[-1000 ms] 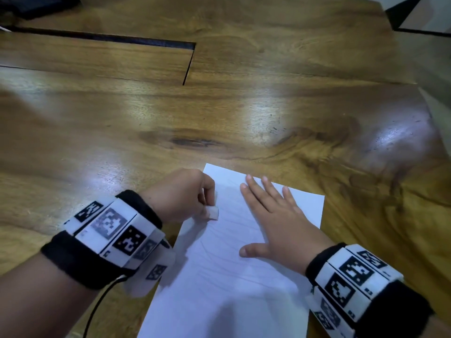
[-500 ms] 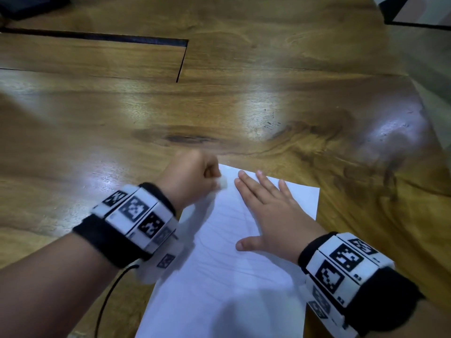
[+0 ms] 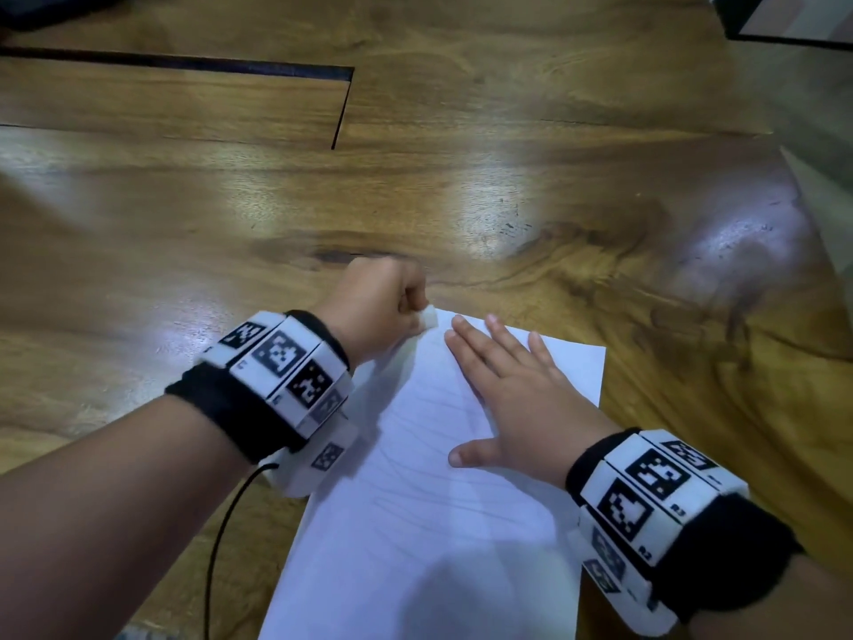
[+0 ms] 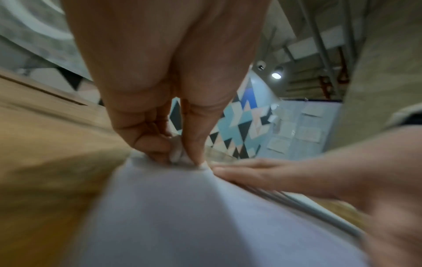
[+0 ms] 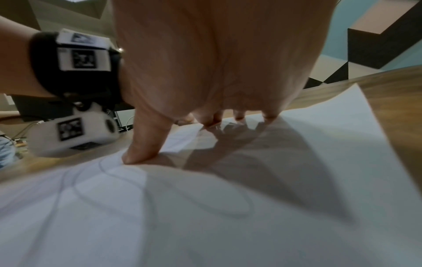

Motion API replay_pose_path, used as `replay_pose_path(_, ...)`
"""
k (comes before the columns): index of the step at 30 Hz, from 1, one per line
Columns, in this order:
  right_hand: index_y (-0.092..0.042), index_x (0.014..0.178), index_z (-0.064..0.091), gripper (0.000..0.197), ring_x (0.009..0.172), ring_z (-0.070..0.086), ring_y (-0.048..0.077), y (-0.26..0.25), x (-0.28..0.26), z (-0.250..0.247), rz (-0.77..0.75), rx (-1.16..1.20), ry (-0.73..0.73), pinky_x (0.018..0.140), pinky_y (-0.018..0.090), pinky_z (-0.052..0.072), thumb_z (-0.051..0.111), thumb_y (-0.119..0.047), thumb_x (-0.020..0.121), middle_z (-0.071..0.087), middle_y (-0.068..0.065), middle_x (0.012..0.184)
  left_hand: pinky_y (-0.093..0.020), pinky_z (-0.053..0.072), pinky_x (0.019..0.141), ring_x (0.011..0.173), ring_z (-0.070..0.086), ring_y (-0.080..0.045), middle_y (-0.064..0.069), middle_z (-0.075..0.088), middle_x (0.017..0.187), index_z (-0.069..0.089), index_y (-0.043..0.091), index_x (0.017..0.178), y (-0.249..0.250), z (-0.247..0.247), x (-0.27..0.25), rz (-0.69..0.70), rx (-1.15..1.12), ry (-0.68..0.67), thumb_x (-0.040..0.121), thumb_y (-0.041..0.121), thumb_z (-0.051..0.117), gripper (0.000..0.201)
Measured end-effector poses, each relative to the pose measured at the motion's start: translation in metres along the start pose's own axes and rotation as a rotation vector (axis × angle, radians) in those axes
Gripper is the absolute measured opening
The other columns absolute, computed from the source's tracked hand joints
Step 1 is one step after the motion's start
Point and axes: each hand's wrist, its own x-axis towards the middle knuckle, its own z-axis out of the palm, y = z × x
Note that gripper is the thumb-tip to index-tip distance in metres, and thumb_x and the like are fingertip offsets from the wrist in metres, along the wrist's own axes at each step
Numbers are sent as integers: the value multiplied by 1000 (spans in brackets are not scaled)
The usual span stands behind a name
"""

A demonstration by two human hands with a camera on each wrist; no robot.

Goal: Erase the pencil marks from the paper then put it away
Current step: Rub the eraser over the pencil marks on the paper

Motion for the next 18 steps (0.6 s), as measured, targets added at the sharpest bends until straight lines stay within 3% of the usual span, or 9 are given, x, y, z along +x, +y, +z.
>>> replay_pose_path(4, -26, 145, -24, 113, 138, -32, 8, 1, 0, 0, -4, 9, 5, 115, 39, -17, 57, -66, 76, -33, -19, 149, -7, 32, 48, 58, 48, -9, 5, 58, 62, 62, 19, 68, -7, 0, -21, 24, 38, -120, 73, 13, 71, 12)
replay_pose_path(11, -28, 146, -21, 115, 139, -29, 8, 0, 0, -1, 6, 2, 16, 116, 38, -15, 59, -67, 74, -28, -18, 152, -15, 35, 52, 58, 45, -4, 8, 52, 61, 66, 14, 80, -6, -14, -7, 4, 13, 49, 73, 13, 72, 10)
replay_pose_path(15, -31, 150, -8, 118, 143, -5, 14, -2, 4, -14, 11, -81, 64, 114, 37, 4, 65, -69, 65, -6, -15, 156, -18, 36, 51, 57, 48, -7, 6, 55, 61, 64, 14, 78, -2, -4, -15, -15, -44, 6, 72, 16, 72, 10)
replay_pose_path(18, -35, 149, 2, 115, 133, 12, 18, -2, 12, -26, -11, -148, 83, 103, 37, 19, 68, -69, 62, 10, -13, 150, -21, 35, 51, 58, 49, -9, 7, 53, 60, 60, 17, 73, 0, 10, -23, -40, -56, -3, 73, 15, 71, 11)
